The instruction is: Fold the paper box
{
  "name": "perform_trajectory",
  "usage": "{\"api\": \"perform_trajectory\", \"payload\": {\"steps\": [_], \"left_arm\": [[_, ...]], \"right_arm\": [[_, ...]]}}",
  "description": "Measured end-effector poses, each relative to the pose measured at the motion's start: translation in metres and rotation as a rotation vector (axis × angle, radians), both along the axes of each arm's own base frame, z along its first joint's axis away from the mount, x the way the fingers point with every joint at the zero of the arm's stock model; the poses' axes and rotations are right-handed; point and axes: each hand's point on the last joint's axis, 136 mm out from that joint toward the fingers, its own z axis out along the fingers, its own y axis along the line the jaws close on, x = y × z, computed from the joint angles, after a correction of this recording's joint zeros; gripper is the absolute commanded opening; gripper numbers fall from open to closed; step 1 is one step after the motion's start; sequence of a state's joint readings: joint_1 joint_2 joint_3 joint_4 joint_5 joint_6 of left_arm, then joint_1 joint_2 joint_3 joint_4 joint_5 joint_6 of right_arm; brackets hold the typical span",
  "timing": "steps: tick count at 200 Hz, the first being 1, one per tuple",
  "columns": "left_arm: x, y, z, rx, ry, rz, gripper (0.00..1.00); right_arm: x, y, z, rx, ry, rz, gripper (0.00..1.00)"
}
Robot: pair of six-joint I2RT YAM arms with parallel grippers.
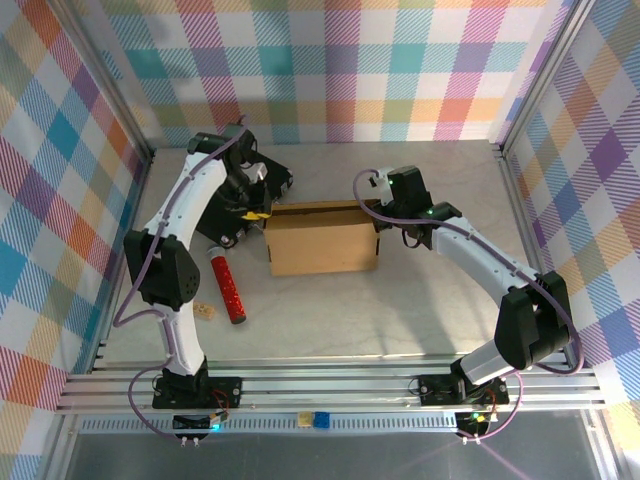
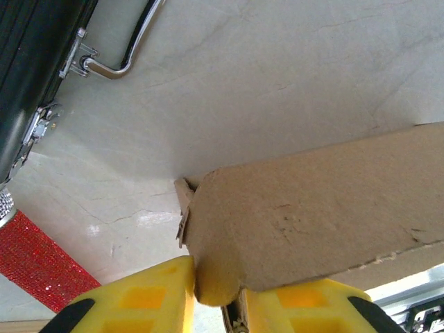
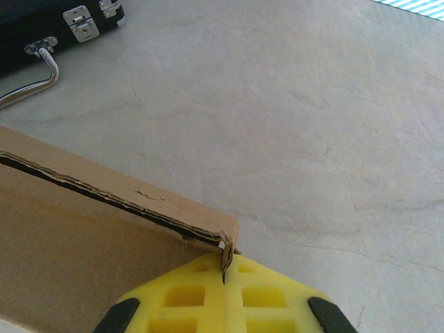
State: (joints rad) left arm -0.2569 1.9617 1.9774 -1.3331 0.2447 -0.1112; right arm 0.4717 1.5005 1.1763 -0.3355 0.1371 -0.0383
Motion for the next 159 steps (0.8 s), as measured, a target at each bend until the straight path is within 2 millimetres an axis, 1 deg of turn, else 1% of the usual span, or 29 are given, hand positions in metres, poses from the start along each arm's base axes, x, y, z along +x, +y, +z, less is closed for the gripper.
{"api": "perform_trajectory", "payload": {"steps": [24,61,125,159], "left_arm": [[0.0,-0.002,-0.004,-0.002,0.011,-0.001,0.2],[-0.001,-0.006,-0.002,-0.024,0.019,0.012,0.18],[-0.002,-0.011,0.0,-0.052,0.034,0.036,0.17],[-0.007,-0.015,-0.004,-0.051,0.044,0.027,0.17]], "right_arm": [[0.0,0.0,-0.001,0.0,0.001,0.0,0.0],[-0.001,-0.001,0.001,0.001,-0.002,-0.001,0.0],[-0.005,-0.003,0.0,0.014,0.003,-0.014,0.0],[-0.006,-0.004,-0.001,0.019,0.007,-0.024,0.0]]}}
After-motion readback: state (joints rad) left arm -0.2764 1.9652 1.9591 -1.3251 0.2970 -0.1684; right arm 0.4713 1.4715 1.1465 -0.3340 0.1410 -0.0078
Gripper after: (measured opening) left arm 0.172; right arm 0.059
